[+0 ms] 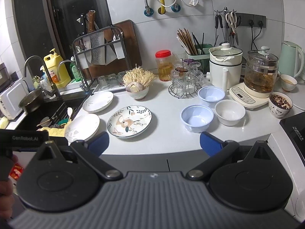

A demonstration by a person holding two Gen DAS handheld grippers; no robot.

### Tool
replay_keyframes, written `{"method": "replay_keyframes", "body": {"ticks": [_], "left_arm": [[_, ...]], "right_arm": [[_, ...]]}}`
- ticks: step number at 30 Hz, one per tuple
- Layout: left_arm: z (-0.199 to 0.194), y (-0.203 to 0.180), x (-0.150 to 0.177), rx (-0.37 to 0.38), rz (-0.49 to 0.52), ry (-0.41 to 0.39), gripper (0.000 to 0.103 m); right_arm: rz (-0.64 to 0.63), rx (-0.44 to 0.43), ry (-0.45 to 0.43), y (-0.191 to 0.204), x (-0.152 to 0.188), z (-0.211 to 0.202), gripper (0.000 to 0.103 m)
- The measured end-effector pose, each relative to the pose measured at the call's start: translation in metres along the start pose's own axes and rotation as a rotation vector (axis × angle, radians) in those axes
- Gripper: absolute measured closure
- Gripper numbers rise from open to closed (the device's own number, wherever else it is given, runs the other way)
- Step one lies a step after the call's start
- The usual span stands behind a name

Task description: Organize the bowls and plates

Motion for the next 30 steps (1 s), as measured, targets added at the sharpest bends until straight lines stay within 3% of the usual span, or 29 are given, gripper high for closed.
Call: {"method": "replay_keyframes", "body": {"ticks": [30], "left_arm": [[0.000,0.003,0.011,0.017,-0.028,0.017,0.003]], "right_arm": [[-0.009,-0.017,0.025,0.000,0.000,0.008,0.000]]}}
Point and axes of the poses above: each gripper's, at about its wrist camera, not at the fingertips, and z roughly the way its jaws point, y to its left, x to its underside, the point moved 2 cm from there along z, roughly the way its jaws point, and after that the axes turned 4 degrees about -z, right-handed, at the moved point
